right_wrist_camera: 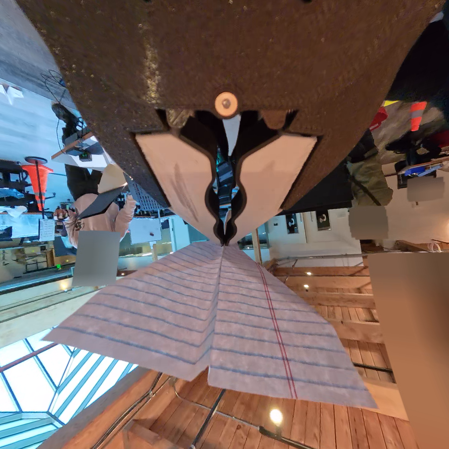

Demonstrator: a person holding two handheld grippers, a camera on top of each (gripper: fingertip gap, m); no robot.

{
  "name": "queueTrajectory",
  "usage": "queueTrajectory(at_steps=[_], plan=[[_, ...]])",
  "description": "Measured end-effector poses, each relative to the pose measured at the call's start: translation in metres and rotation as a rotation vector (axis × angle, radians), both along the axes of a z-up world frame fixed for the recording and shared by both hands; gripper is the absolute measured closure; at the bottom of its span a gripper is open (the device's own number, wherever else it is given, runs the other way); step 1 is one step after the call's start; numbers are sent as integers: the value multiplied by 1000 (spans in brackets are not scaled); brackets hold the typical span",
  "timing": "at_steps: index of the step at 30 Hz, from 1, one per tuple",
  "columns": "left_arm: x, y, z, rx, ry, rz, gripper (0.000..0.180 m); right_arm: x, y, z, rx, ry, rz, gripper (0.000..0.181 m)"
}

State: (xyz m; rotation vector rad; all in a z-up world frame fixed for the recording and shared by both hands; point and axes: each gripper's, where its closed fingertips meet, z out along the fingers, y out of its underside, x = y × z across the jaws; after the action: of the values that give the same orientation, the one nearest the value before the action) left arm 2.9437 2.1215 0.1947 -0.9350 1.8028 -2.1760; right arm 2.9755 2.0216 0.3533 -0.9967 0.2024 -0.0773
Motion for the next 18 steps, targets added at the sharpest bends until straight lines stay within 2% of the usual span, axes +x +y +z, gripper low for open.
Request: queueTrajectory(at_steps=[5,8,12,13,14,18], plan=[[103,-23,91,-170,-164,-81,128,65,22,0,73,-3,104,181],[155,-34,126,-261,-244,-136,131,110,31,-2,77,-29,123,181],[225,-36,149,-372,-292,-161,149,184,41,-15,70,-71,162,181],[241,-35,154,-398,-311,-167,161,202,42,-17,72,-87,181,181],[260,-36,156,-402,-327,-168,165,221,42,-17,81,-99,202,181],[341,-39,162,-406,-331,-132,175,301,38,-10,106,-122,255,181]])
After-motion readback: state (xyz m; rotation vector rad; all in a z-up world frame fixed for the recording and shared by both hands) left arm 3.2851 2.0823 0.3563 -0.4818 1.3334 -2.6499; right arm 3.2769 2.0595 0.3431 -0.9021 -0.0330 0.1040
